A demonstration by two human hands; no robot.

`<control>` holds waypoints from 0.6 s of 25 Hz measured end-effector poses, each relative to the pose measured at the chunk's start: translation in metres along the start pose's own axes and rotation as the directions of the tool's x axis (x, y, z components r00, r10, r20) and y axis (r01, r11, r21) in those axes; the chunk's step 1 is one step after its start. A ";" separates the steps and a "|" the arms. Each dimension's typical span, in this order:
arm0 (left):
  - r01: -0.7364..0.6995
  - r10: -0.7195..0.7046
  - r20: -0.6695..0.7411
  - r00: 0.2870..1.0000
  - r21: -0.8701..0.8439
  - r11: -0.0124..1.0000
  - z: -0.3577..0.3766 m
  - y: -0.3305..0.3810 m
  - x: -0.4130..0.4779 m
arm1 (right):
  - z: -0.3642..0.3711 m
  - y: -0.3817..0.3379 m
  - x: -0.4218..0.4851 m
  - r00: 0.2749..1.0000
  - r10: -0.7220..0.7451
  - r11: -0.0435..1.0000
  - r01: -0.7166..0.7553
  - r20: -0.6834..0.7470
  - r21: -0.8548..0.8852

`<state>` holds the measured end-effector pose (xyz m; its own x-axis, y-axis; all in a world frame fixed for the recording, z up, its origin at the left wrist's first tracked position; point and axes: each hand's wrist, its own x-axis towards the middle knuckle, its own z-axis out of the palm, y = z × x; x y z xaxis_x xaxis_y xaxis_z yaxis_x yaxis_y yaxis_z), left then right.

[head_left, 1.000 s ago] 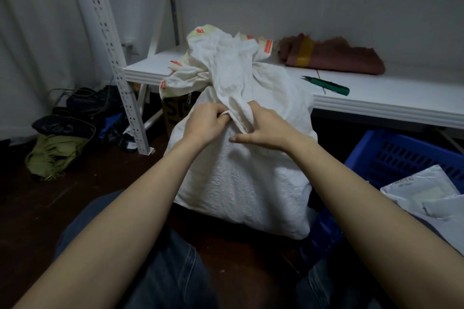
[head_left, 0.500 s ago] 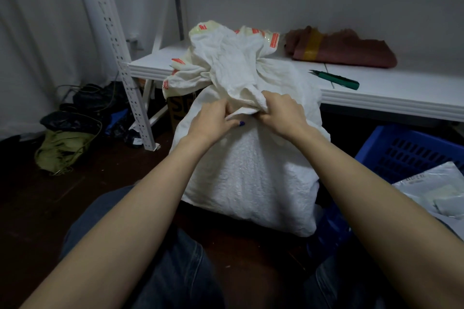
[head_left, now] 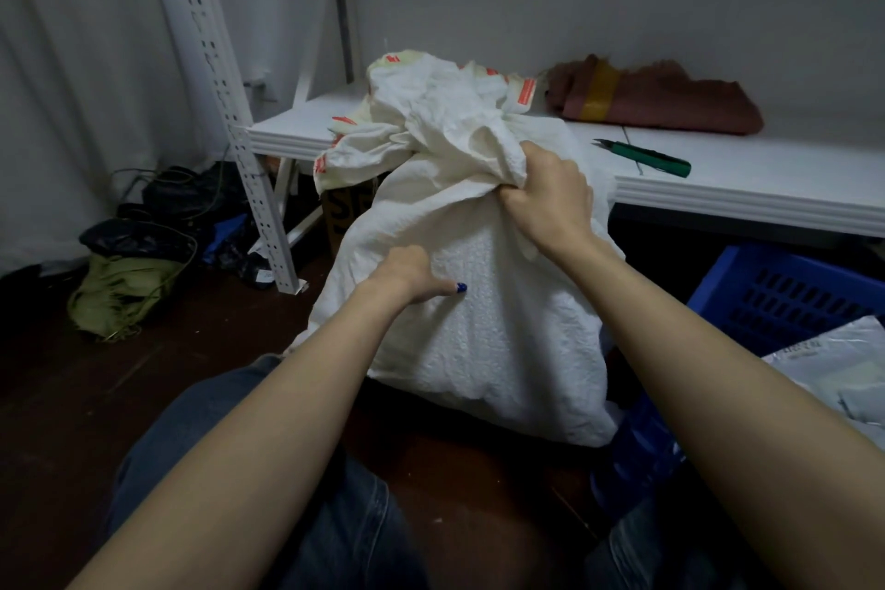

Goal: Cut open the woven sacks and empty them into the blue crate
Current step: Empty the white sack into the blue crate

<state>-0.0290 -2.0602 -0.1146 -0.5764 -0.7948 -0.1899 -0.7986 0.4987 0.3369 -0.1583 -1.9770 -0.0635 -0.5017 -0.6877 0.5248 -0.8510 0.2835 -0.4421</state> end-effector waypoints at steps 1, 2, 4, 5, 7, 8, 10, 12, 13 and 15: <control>-0.001 0.001 0.002 1.000 -0.012 1.000 0.002 0.001 0.001 | -0.001 -0.002 0.000 1.000 0.001 1.000 0.000 -0.025 0.006; -0.003 0.003 -0.001 1.000 -0.021 1.000 0.004 0.002 0.002 | -0.002 -0.004 0.000 0.999 0.003 1.000 -0.002 -0.050 0.015; -0.020 0.019 -0.024 1.000 -0.029 0.999 0.007 0.004 0.003 | -0.003 -0.008 0.001 0.994 0.008 0.999 -0.005 -0.105 0.036; -0.034 0.032 -0.046 0.998 -0.035 0.999 0.008 0.005 0.004 | -0.003 -0.010 0.002 0.992 0.008 0.999 -0.002 -0.126 0.047; -0.061 0.055 -0.095 0.994 -0.059 0.996 0.011 0.005 0.006 | -0.003 -0.017 0.002 0.989 -0.005 0.998 0.015 -0.147 0.065; -0.069 0.060 -0.117 0.991 -0.077 0.995 0.013 0.005 0.007 | -0.003 -0.020 0.002 0.988 -0.017 0.997 0.029 -0.153 0.073; -0.070 0.054 -0.152 0.987 -0.100 0.992 0.015 0.003 0.010 | -0.002 -0.024 0.002 0.985 -0.049 0.994 0.063 -0.163 0.085; -0.072 0.054 -0.180 0.982 -0.095 0.993 0.015 0.003 0.010 | 0.000 -0.027 0.003 0.983 -0.067 0.992 0.085 -0.172 0.098; -0.073 0.054 -0.190 0.980 -0.093 0.993 0.014 0.003 0.010 | 0.000 -0.027 0.004 0.982 -0.065 0.991 0.085 -0.179 0.108; -0.075 0.052 -0.197 0.979 -0.112 0.991 0.013 0.004 0.010 | 0.000 -0.029 0.004 0.979 -0.052 0.989 0.078 -0.197 0.128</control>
<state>-0.0399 -2.0620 -0.1269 -0.5717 -0.8204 0.0131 -0.7288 0.5151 0.4512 -0.1363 -1.9880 -0.0483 -0.4777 -0.5560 0.6802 -0.8607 0.1412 -0.4891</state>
